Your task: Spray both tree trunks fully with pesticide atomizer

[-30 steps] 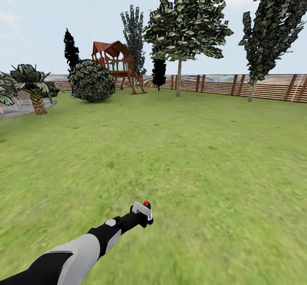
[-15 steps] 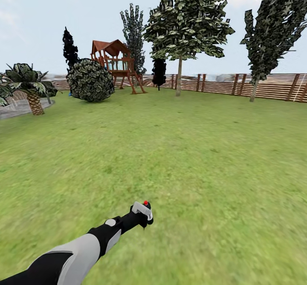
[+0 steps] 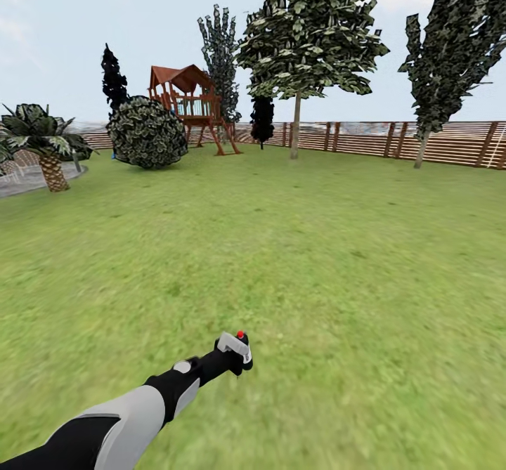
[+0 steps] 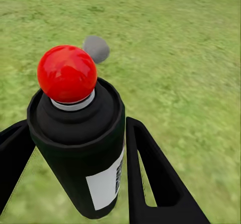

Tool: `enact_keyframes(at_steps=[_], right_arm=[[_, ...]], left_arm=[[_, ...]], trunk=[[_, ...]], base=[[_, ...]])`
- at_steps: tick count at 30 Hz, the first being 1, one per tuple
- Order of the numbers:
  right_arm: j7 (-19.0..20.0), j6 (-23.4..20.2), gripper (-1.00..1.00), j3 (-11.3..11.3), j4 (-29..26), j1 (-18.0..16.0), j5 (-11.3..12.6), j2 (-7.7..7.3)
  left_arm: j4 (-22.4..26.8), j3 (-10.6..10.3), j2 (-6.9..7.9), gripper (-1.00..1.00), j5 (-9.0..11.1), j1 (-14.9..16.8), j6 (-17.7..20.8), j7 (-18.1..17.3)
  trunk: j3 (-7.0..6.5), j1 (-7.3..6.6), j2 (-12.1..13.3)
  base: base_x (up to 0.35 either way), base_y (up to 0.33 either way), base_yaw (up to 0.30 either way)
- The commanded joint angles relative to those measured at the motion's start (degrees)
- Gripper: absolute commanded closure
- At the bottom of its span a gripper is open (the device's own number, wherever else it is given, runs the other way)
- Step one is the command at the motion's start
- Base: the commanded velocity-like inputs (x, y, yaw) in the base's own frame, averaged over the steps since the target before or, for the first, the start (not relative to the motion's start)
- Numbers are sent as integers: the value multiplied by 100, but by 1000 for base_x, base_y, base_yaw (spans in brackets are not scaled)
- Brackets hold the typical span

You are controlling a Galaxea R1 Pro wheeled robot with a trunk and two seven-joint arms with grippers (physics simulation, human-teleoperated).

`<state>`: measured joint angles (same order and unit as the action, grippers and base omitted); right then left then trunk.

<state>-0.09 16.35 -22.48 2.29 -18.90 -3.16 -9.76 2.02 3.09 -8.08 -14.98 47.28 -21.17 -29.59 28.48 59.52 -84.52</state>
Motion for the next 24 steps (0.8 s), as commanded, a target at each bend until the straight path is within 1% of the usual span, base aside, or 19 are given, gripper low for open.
enact_keyframes(at_steps=[1, 9, 24], right_arm=[[0, 0, -100, 1, 0, 0, 0, 0], [0, 0, -100, 1, 0, 0, 0, 0], [0, 0, -100, 4, 0, 0, 0, 0]], left_arm=[[1, 7, 0, 100, 3, 0, -2, 5], [-1, 7, 0, 100, 1, 0, -2, 5], [-2, 7, 0, 100, -1, 0, -2, 5]], trunk=[[0, 0, 0], [1, 0, 0], [58, 0, 0]], base=[[348, 0, 0], [349, 0, 0], [349, 0, 0]])
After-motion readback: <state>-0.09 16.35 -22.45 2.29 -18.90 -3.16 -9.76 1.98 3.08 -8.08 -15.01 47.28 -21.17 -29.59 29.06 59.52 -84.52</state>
